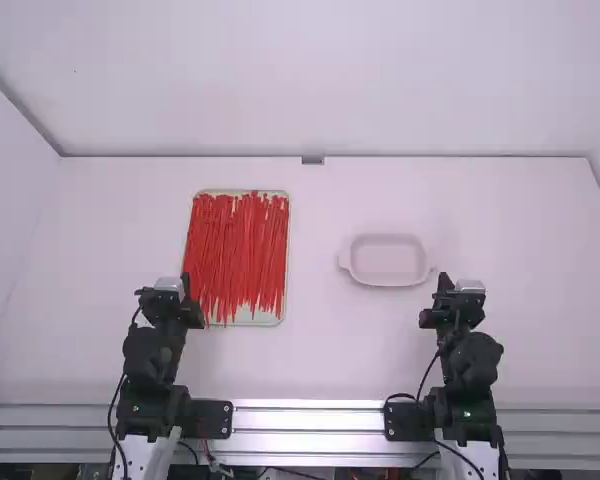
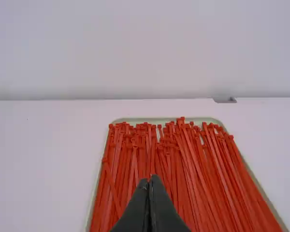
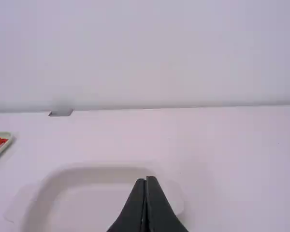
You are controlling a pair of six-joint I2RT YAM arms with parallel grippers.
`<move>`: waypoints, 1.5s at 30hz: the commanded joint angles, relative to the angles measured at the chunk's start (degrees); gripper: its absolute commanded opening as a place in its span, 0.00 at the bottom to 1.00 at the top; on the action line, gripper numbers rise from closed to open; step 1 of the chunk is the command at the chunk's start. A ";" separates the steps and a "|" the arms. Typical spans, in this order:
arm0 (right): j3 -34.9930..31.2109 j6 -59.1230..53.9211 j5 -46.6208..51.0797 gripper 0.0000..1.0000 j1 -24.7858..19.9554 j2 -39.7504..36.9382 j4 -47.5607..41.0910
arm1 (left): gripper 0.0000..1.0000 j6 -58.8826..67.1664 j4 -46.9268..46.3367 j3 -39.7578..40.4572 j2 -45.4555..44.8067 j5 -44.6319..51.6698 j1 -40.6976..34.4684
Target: Fasten the cable tie
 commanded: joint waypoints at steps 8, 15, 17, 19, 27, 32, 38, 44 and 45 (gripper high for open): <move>1.23 0.03 -0.25 0.02 0.03 0.92 0.06 | 0.02 0.12 -0.37 1.40 0.81 0.34 -0.07; 7.19 -0.05 -1.13 0.09 0.11 5.53 -2.74 | 0.09 0.58 -3.83 7.43 4.83 1.38 -0.22; 9.21 -0.14 -1.43 0.11 0.18 7.35 -3.81 | 0.11 1.00 -5.08 9.35 6.38 1.85 -0.33; 11.46 -0.37 -1.74 0.13 0.35 9.62 -5.03 | 0.13 1.43 -6.57 11.48 8.35 2.31 -0.51; 23.01 -0.83 -1.82 0.26 1.91 21.65 -11.08 | 0.26 2.24 -13.29 22.91 18.84 4.79 -1.10; 30.95 -1.09 -2.04 0.35 3.29 29.41 -14.14 | 0.35 3.00 -18.35 30.64 26.18 6.47 -1.51; 41.04 -1.47 -1.11 0.47 4.72 38.72 -19.95 | 0.46 4.09 -24.03 39.77 35.27 8.29 -1.86; 51.11 -3.46 -3.58 0.59 5.87 48.17 -24.96 | 0.58 2.04 -30.13 49.35 43.98 7.08 -2.51; 53.56 -3.77 -5.19 0.61 6.15 50.48 -26.29 | 0.61 1.59 -31.85 51.73 46.10 6.48 -2.63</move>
